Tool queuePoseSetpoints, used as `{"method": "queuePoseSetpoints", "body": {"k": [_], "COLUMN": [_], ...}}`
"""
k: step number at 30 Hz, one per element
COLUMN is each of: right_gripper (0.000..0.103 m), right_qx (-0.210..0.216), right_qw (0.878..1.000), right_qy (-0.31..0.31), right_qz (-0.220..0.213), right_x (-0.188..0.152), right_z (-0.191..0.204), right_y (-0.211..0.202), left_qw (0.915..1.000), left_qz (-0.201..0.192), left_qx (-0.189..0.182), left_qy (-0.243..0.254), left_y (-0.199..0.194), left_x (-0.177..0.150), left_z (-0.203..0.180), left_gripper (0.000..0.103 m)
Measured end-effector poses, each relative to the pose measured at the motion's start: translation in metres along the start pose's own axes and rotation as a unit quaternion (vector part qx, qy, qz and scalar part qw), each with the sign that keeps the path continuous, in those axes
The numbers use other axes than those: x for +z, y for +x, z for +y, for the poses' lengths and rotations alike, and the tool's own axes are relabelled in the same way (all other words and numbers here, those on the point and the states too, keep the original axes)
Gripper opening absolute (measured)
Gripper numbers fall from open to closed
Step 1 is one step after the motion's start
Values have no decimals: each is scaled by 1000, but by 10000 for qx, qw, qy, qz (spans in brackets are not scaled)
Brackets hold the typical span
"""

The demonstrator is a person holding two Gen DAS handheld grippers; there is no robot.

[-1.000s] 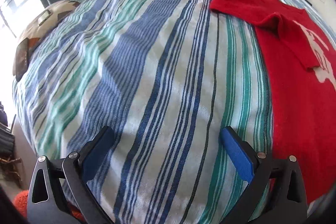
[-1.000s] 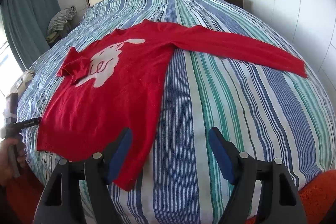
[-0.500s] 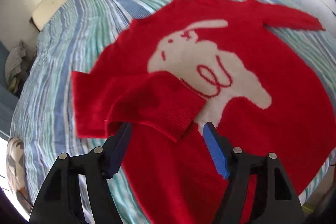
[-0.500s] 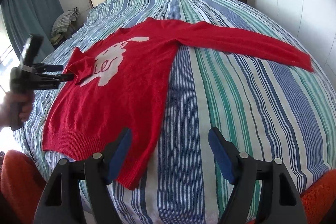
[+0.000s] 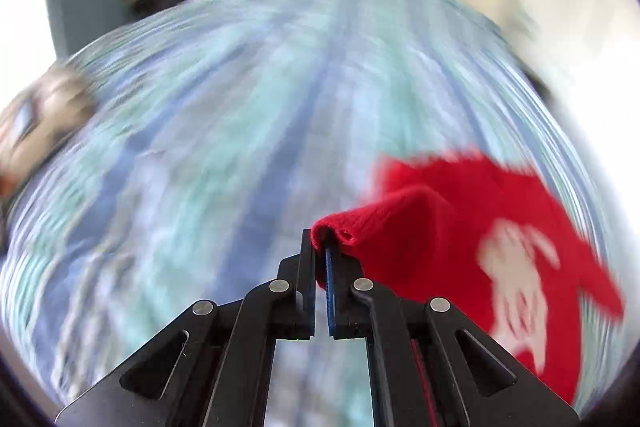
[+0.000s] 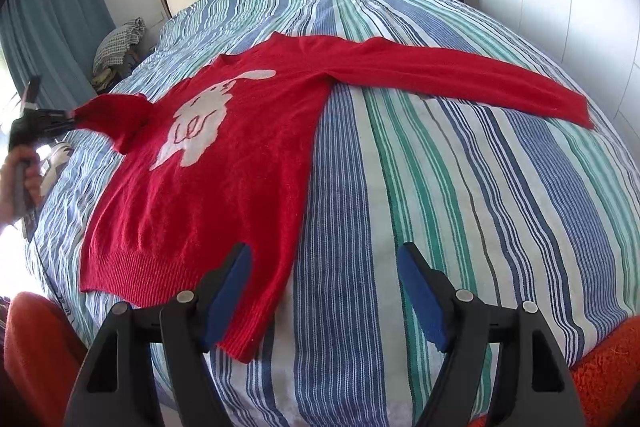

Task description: Fold small clothes

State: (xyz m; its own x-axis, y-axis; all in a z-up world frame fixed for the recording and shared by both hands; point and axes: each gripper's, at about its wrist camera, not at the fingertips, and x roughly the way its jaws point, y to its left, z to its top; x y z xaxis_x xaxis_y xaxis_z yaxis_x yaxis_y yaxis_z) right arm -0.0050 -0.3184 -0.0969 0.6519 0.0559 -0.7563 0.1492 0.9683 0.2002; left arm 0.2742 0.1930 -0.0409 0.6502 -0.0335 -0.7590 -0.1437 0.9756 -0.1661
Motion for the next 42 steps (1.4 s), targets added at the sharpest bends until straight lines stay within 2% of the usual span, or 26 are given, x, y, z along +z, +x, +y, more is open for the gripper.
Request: {"method": "queuePoseSetpoints", "body": {"k": [1,3,4,7,14,18,29,35,36,38,39,40,41,42], "right_gripper": [74,74,74,74,74,74,74,74,74,74,74,74,74,74], "right_qx": [9,15,9,-43,-129,-177,-207,-211,-205,-202,-197,-196,-198,-196], "right_qw": [10000,10000,9999,9997,9995,9995,9993,9994,9995,9995,9996,9996,9996,9995], "right_qy": [-22,-70,-105,-239,-271,-248,-202,-108,-94,-33,9,60,124,188], "right_qz": [14,51,74,79,111,127,226,241,242,225,210,193,177,159], "right_x": [0,0,-1,-3,-4,-4,-6,-5,-5,-4,-4,-4,-4,-3], "right_z": [1,4,6,12,10,8,5,2,1,-2,-4,-6,-8,-10], "right_y": [2,5,7,7,9,10,15,16,16,15,14,12,11,10], "left_qw": [9985,9913,9878,9825,9765,9728,9741,9747,9751,9757,9752,9727,9696,9670], "left_qz": [-17,52,141,420,784,929,974,1003,1001,966,946,927,897,829], "left_qx": [344,934,1161,1451,1598,1538,1546,1608,1615,1639,1691,1845,2021,2161], "left_qy": [-434,-928,-1028,-1088,-1211,-1462,-1334,-1189,-1144,-1090,-1073,-1056,-1047,-1062], "left_y": [0,6,11,25,52,64,70,71,70,64,61,56,51,44], "left_x": [8,11,8,-12,-44,-54,-59,-59,-59,-61,-62,-64,-67,-71], "left_z": [36,87,105,125,143,153,154,151,150,150,150,150,151,152], "left_gripper": [3,3,3,2,2,2,3,9,14,30,54,69,90,95]}}
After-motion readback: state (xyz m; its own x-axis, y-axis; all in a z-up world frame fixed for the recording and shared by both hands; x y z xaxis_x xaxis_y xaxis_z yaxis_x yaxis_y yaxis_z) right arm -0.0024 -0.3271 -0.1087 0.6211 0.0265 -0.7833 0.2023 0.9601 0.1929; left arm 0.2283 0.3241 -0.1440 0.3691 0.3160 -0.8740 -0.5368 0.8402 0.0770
